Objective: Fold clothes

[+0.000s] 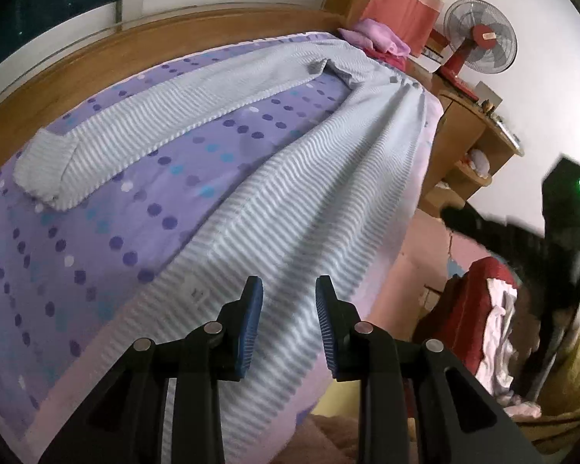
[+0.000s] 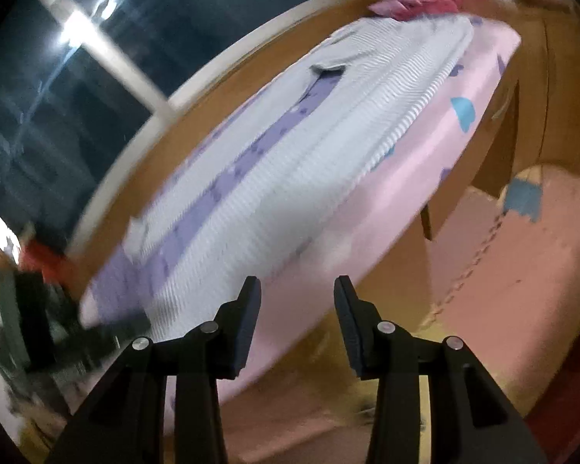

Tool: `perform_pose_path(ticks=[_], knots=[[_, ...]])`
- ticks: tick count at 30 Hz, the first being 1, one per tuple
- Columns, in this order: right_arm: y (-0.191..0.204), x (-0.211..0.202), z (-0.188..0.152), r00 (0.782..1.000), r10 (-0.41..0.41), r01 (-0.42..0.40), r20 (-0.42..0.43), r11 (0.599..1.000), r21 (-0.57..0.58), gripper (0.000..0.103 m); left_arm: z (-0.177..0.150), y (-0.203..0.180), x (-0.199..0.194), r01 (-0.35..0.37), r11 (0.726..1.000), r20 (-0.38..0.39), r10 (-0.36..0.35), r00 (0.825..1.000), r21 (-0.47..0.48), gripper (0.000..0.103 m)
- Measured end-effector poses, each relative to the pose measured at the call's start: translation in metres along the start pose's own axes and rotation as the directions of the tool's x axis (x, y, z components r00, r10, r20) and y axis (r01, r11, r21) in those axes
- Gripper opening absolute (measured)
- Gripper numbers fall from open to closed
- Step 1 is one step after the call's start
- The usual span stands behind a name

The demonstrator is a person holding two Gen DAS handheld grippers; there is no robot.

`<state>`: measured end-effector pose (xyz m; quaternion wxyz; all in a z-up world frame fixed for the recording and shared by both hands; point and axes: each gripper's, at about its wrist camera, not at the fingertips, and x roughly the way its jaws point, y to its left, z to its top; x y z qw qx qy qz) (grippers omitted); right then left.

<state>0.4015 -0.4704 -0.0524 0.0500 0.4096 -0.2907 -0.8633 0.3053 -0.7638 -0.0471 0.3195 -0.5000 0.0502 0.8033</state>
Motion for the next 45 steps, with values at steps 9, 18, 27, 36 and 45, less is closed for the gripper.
perform_pose_path(ticks=[9, 18, 27, 36, 45], knots=[[-0.017, 0.034, 0.052, 0.994, -0.104, 0.103, 0.033, 0.994, 0.034, 0.039, 0.043, 0.002, 0.041, 0.105, 0.994, 0.004, -0.105, 0.994, 0.031, 0.028], [-0.014, 0.061, 0.069, 0.983, -0.18, 0.18, 0.032, 0.984, 0.016, 0.039, 0.054, -0.006, 0.065, 0.146, 0.987, -0.046, -0.144, 0.989, 0.066, 0.028], [-0.019, 0.069, 0.077, 0.967, -0.246, 0.247, 0.063, 0.969, -0.012, 0.002, 0.055, -0.004, 0.073, 0.139, 0.989, -0.054, -0.136, 0.989, 0.055, 0.028], [-0.03, 0.028, 0.066, 0.944, -0.306, 0.306, 0.124, 0.952, 0.024, 0.001, 0.054, -0.006, 0.072, 0.132, 0.99, -0.053, -0.128, 0.99, 0.059, 0.029], [-0.035, 0.041, 0.054, 0.917, -0.388, 0.394, 0.095, 0.918, -0.056, 0.001, 0.051, -0.003, 0.063, 0.111, 0.992, -0.04, -0.109, 0.993, 0.064, 0.029]])
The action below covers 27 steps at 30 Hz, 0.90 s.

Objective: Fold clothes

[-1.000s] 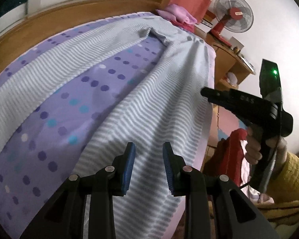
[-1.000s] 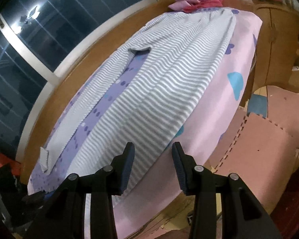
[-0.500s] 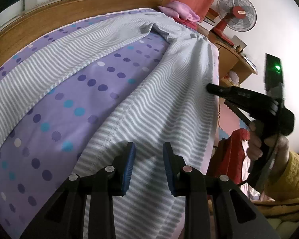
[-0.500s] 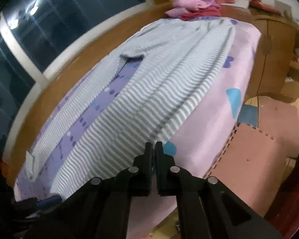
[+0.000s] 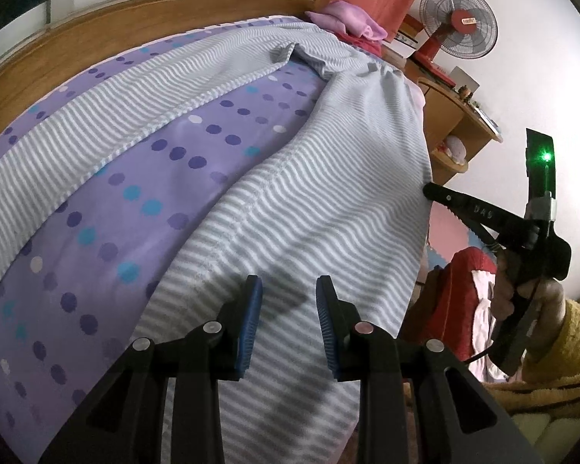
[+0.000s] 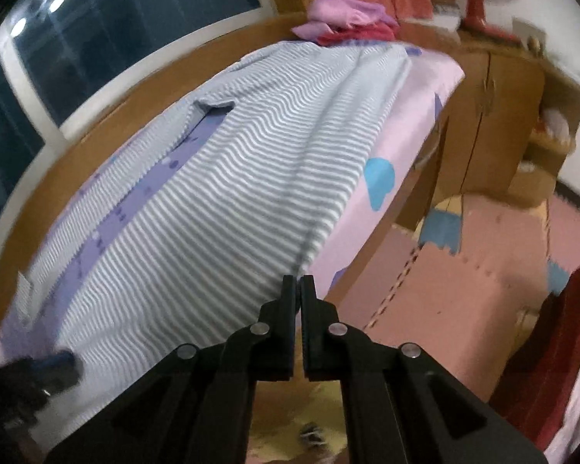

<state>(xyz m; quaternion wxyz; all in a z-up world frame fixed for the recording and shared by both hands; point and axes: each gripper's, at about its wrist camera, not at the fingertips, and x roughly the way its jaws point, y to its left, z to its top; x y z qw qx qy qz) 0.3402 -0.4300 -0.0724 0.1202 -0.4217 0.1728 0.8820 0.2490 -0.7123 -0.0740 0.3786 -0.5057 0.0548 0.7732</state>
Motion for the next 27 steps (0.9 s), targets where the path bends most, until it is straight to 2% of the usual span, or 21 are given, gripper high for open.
perform_pose_path(ticks=[6, 8, 11, 13, 15, 17, 20, 24, 27], knots=[[0.002, 0.001, 0.004, 0.999, -0.013, 0.012, -0.034, 0.999, -0.043, 0.002, 0.018, 0.018, -0.012, -0.006, 1.0, 0.048, 0.007, 0.999, -0.027, 0.029], [0.006, -0.006, 0.006, 0.997, -0.075, 0.073, -0.035, 0.995, -0.061, 0.003, 0.029, 0.026, -0.007, 0.021, 0.999, 0.036, -0.021, 0.999, -0.025, 0.029], [0.018, -0.025, 0.014, 0.99, -0.137, 0.141, 0.042, 0.985, -0.101, 0.006, 0.043, 0.033, 0.002, 0.064, 0.998, 0.017, -0.064, 0.998, -0.024, 0.029], [0.03, -0.036, 0.021, 0.989, -0.119, 0.13, 0.086, 0.981, -0.141, 0.006, 0.053, 0.036, 0.008, 0.09, 0.996, 0.006, -0.09, 0.996, -0.028, 0.03], [0.043, -0.037, 0.029, 0.994, -0.053, 0.07, 0.091, 0.977, -0.201, 0.006, 0.063, 0.037, 0.017, 0.125, 0.992, -0.009, -0.125, 0.992, -0.032, 0.03], [0.06, -0.025, 0.033, 0.998, 0.042, -0.027, 0.048, 0.961, -0.274, 0.006, 0.07, 0.033, 0.027, 0.158, 0.987, -0.025, -0.159, 0.987, -0.033, 0.03], [0.081, -0.004, 0.034, 0.993, 0.115, -0.113, -0.015, 0.93, -0.35, 0.006, 0.078, 0.024, 0.044, 0.182, 0.982, -0.059, -0.185, 0.981, -0.051, 0.031], [0.087, 0.014, 0.027, 0.984, 0.156, -0.175, -0.082, 0.909, -0.379, 0.006, 0.086, 0.014, 0.062, 0.279, 0.958, -0.089, -0.284, 0.955, -0.069, 0.037], [0.077, 0.028, 0.022, 0.978, 0.172, -0.204, -0.118, 0.91, -0.36, 0.006, 0.091, 0.015, 0.069, 0.364, 0.922, -0.066, -0.375, 0.925, -0.135, 0.038]])
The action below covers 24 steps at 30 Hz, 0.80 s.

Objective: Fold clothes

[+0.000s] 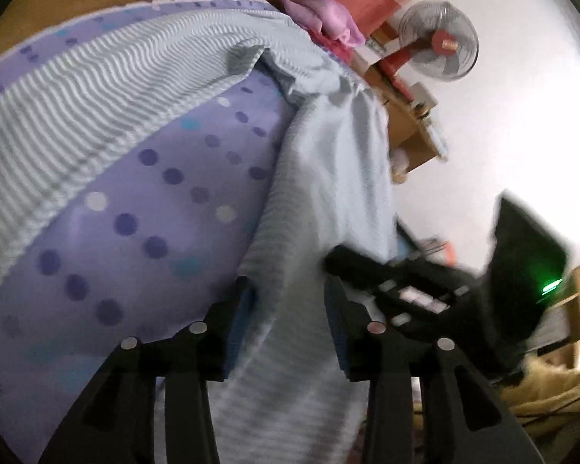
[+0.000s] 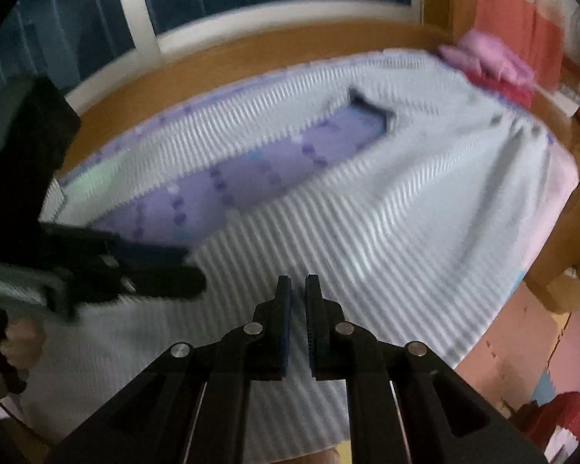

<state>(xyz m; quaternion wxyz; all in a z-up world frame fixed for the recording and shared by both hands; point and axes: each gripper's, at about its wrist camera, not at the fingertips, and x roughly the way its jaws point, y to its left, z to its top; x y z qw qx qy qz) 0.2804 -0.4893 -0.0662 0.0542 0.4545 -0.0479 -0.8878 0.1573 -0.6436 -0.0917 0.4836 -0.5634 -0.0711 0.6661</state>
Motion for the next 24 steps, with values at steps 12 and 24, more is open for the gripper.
perform_pose_path(ticks=[12, 24], knots=[[-0.012, -0.002, -0.003, 0.999, 0.032, -0.031, -0.013, 0.999, 0.042, 0.006, 0.001, -0.019, 0.036, 0.299, 0.954, -0.103, -0.298, 0.949, -0.006, 0.041], [-0.019, -0.001, 0.08, 0.994, -0.081, 0.084, -0.072, 0.996, 0.036, 0.047, 0.004, -0.01, -0.021, 0.033, 0.997, 0.098, -0.039, 0.994, 0.065, 0.042]])
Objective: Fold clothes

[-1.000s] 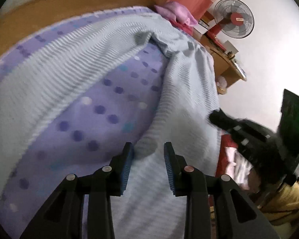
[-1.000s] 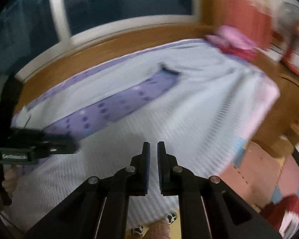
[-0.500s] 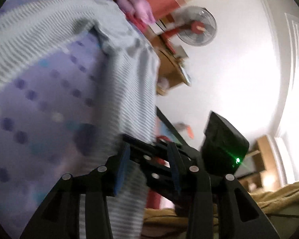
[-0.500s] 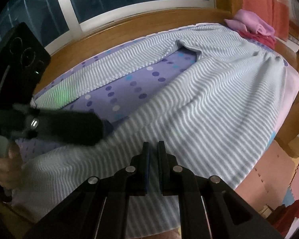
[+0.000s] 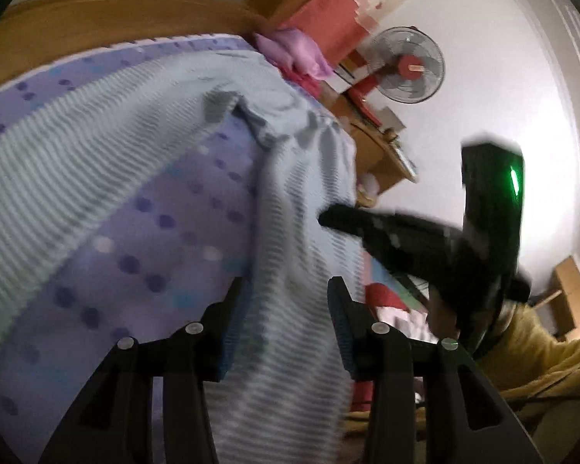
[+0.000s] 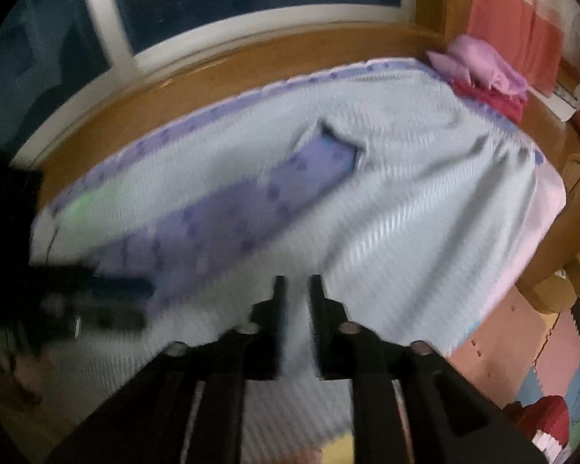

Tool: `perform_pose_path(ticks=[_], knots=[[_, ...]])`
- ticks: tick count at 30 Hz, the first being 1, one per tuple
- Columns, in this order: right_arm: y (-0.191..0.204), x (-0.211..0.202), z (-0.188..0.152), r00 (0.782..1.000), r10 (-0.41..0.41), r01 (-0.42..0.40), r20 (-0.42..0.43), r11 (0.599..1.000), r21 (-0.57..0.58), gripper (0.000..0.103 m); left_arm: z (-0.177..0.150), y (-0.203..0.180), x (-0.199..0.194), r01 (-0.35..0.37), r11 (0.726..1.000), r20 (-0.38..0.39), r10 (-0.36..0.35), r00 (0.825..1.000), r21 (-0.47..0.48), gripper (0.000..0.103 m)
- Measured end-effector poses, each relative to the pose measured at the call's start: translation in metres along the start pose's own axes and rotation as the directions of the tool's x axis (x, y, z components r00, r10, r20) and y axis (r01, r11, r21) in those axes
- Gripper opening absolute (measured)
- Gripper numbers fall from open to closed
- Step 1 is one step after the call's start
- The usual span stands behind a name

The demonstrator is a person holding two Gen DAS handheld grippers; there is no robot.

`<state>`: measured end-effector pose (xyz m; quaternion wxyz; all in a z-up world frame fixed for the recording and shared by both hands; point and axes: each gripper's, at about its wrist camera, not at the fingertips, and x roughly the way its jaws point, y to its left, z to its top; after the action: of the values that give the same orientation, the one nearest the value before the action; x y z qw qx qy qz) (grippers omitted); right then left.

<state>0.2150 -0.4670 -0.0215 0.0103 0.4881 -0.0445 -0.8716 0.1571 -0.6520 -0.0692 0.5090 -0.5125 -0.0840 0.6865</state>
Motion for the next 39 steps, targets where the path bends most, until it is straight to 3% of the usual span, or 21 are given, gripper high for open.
perform_pose_path(ticks=[1, 6, 7, 8, 9, 12, 16, 20, 23, 27, 31, 33, 39], knots=[[0.001, 0.013, 0.012, 1.0, -0.011, 0.012, -0.024, 0.999, 0.029, 0.056, 0.001, 0.003, 0.003, -0.015, 1.0, -0.006, 0.015, 1.0, -0.008, 0.042], [0.01, 0.058, 0.032, 0.993, -0.086, 0.089, -0.076, 0.995, 0.042, 0.052, -0.005, 0.006, 0.021, -0.02, 1.0, -0.046, 0.019, 0.999, -0.018, 0.042], [0.01, 0.065, 0.031, 0.99, -0.105, 0.108, -0.091, 0.994, 0.035, 0.029, -0.006, 0.006, 0.022, -0.019, 1.0, -0.05, 0.019, 0.999, -0.009, 0.042], [0.007, 0.064, 0.028, 0.991, -0.112, 0.116, -0.078, 0.992, 0.047, 0.023, -0.007, 0.005, 0.022, -0.02, 1.0, -0.054, 0.02, 0.998, 0.0, 0.042], [0.002, 0.063, 0.025, 0.991, -0.116, 0.12, -0.06, 0.991, 0.064, 0.005, -0.007, 0.003, 0.022, -0.025, 1.0, -0.053, 0.026, 0.998, 0.011, 0.042], [-0.024, 0.043, 0.014, 1.0, -0.026, 0.026, 0.002, 0.981, 0.193, 0.004, -0.007, 0.002, 0.019, -0.027, 0.999, -0.048, 0.029, 0.998, 0.027, 0.042], [-0.055, 0.02, -0.009, 0.991, 0.076, -0.106, 0.112, 0.951, 0.29, 0.004, -0.004, 0.001, 0.022, -0.02, 0.999, -0.049, 0.021, 0.999, 0.028, 0.042], [-0.075, 0.032, -0.032, 0.989, 0.11, -0.138, 0.096, 0.919, 0.369, 0.004, -0.006, -0.002, 0.033, -0.009, 0.999, -0.091, 0.012, 0.996, 0.035, 0.042], [-0.084, 0.033, -0.042, 0.979, 0.15, -0.195, 0.14, 0.889, 0.413, 0.004, -0.009, -0.006, 0.041, 0.016, 0.999, -0.127, -0.011, 0.992, 0.038, 0.042], [-0.08, 0.036, -0.039, 0.981, 0.145, -0.186, 0.132, 0.896, 0.404, 0.004, -0.013, -0.014, 0.048, 0.03, 0.998, -0.156, -0.021, 0.988, 0.06, 0.042], [-0.083, 0.027, -0.045, 0.986, 0.134, -0.165, 0.1, 0.885, 0.435, 0.02, -0.017, -0.026, 0.049, 0.038, 0.995, -0.168, -0.022, 0.986, 0.097, 0.042], [-0.085, 0.022, -0.044, 0.987, 0.127, -0.156, 0.096, 0.882, 0.445, 0.023, -0.019, -0.033, 0.047, 0.048, 0.992, -0.171, -0.027, 0.985, 0.116, 0.042], [-0.068, -0.004, -0.036, 0.99, 0.075, -0.115, 0.117, 0.916, 0.385, 0.024, -0.021, -0.043, 0.042, 0.033, 0.987, -0.161, -0.007, 0.987, 0.158, 0.042]])
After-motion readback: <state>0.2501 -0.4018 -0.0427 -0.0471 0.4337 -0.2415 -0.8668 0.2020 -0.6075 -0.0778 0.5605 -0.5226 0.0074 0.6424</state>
